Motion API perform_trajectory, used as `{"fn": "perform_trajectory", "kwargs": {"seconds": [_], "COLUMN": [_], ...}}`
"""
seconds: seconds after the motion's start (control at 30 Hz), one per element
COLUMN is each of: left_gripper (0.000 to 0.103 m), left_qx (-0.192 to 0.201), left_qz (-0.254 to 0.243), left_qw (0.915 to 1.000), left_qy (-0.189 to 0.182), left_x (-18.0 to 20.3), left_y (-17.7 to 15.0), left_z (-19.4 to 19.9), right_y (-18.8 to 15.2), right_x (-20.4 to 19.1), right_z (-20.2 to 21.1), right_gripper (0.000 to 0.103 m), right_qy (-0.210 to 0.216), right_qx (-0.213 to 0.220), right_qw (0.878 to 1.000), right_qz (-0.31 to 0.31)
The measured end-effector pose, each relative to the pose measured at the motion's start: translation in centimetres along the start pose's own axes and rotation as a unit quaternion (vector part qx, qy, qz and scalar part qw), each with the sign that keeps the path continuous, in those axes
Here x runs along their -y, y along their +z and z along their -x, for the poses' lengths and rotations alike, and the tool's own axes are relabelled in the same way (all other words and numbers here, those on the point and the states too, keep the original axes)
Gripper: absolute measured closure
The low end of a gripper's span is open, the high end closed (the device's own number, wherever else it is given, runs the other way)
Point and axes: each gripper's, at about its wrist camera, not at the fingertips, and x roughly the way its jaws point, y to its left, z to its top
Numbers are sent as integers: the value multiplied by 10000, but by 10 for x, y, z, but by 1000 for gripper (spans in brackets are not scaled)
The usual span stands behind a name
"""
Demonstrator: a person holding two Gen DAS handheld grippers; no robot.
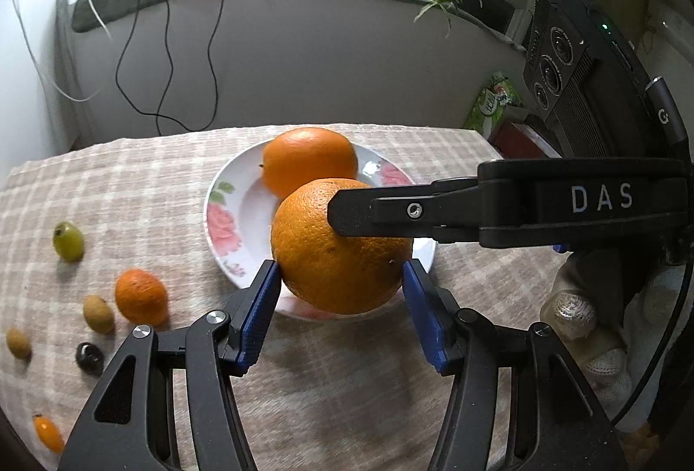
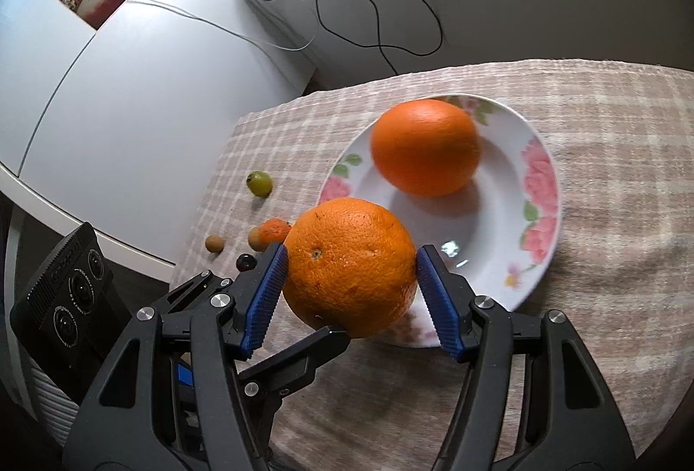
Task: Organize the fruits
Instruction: 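Carry the second orange with the right tool onto the plate beside the first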
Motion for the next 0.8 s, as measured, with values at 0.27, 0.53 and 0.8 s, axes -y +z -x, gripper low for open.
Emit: {"fn": "perform_trajectory", "kwargs": {"seconds": [0.27,0.53,0.8], "left_gripper": [46,46,45], "left_qx": [-136,-229,-362], "left_qz": [-40,-40,56], "left_qw": [9999,9997,9993], "left_qy": [-14,-12,-42], "left_x": [5,8,2], "left_y": [4,5,9], "left_z": [-10,-18,-29], "right_y": [0,2,7], "right_x": [16,22,28], "right_z": [3,1,-9], "right_gripper": [39,39,39], "right_qy": [16,-9,-89], "right_qx": [-17,-29,-109], "right_qw": [9999,9998,9997], "right_qz": [-134,-190,-218]}}
